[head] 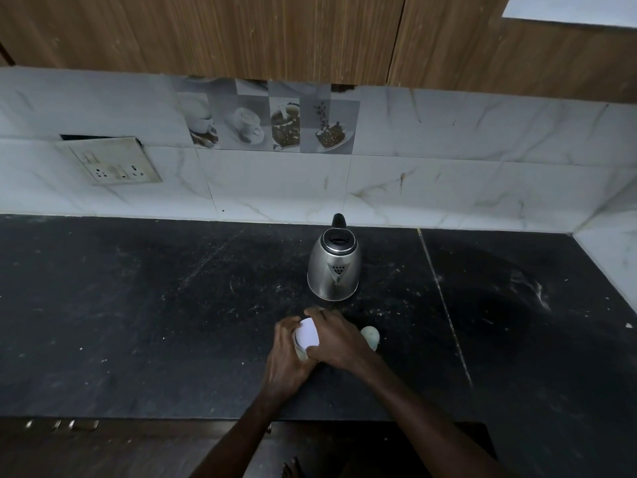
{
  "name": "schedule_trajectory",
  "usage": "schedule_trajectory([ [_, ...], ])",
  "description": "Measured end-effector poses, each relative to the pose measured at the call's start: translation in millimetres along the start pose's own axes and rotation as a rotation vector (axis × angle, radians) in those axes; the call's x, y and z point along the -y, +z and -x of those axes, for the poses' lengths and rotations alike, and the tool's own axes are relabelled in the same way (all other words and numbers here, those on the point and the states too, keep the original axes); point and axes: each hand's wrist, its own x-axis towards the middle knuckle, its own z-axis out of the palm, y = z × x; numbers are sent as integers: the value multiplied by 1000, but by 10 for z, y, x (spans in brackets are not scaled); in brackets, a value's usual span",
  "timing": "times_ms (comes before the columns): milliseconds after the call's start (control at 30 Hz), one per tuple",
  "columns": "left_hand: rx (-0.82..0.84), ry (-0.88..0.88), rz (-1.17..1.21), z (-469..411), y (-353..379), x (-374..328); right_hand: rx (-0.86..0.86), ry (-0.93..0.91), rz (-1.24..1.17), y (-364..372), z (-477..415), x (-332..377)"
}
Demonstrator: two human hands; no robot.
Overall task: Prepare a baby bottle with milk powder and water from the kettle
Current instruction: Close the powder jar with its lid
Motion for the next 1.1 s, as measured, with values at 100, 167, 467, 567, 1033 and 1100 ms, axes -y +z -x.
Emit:
schedule_trajectory([
  [100, 71, -76, 30, 19, -8, 31, 17, -19, 57, 41, 7, 22],
  [167, 109, -109, 40, 6, -10, 59, 8, -37, 72, 61, 9, 38],
  [467, 208, -144, 55, -81, -57, 73, -8, -124, 203, 82, -41, 92],
  [567, 201, -150, 44, -77, -76, 58, -5, -126, 216, 88, -48, 100],
  [1033, 197, -199, -60, -80, -99, 14, -22, 72, 212, 149, -109, 257],
  [1100, 186, -214, -66, -83, -97, 4, -58, 99, 237, 146, -138, 269],
])
